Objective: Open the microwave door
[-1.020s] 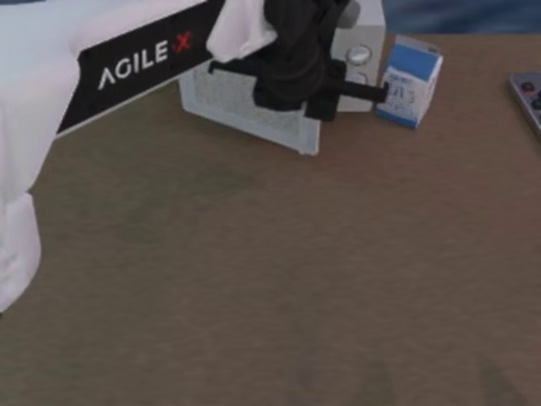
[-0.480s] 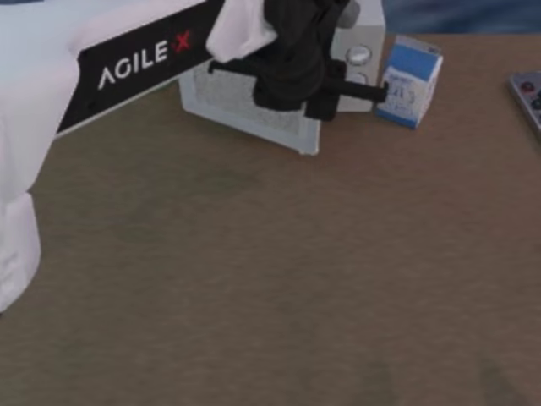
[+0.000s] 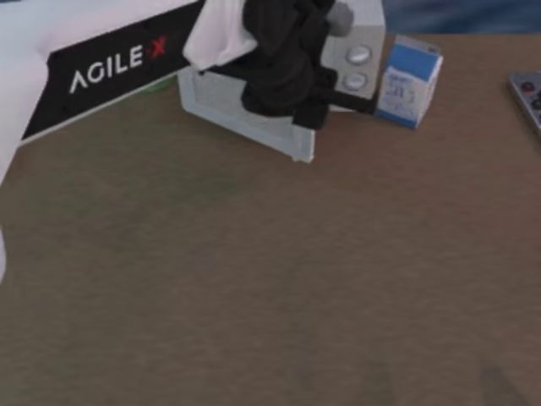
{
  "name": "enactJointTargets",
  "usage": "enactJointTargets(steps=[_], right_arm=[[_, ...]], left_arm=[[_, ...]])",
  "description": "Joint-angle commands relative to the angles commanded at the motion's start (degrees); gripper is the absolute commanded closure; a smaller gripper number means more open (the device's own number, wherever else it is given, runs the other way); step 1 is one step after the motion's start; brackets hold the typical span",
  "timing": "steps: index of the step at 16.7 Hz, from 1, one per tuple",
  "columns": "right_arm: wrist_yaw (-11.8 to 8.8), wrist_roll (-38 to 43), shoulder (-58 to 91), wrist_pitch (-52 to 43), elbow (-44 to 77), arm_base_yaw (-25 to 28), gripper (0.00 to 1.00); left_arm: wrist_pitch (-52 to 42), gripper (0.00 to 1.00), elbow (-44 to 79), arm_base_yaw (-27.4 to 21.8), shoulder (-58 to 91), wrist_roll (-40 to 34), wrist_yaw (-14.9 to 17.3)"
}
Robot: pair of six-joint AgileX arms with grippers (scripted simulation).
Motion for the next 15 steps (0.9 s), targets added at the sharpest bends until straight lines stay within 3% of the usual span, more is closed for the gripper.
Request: enactJointTargets(steps=[15], right_arm=[[0.0,0.0,0.0,0.0,0.0,0.0,0.0]], left_arm=[[0.9,1.0,-2.5,0.4,-1.5,2.0,1.1]])
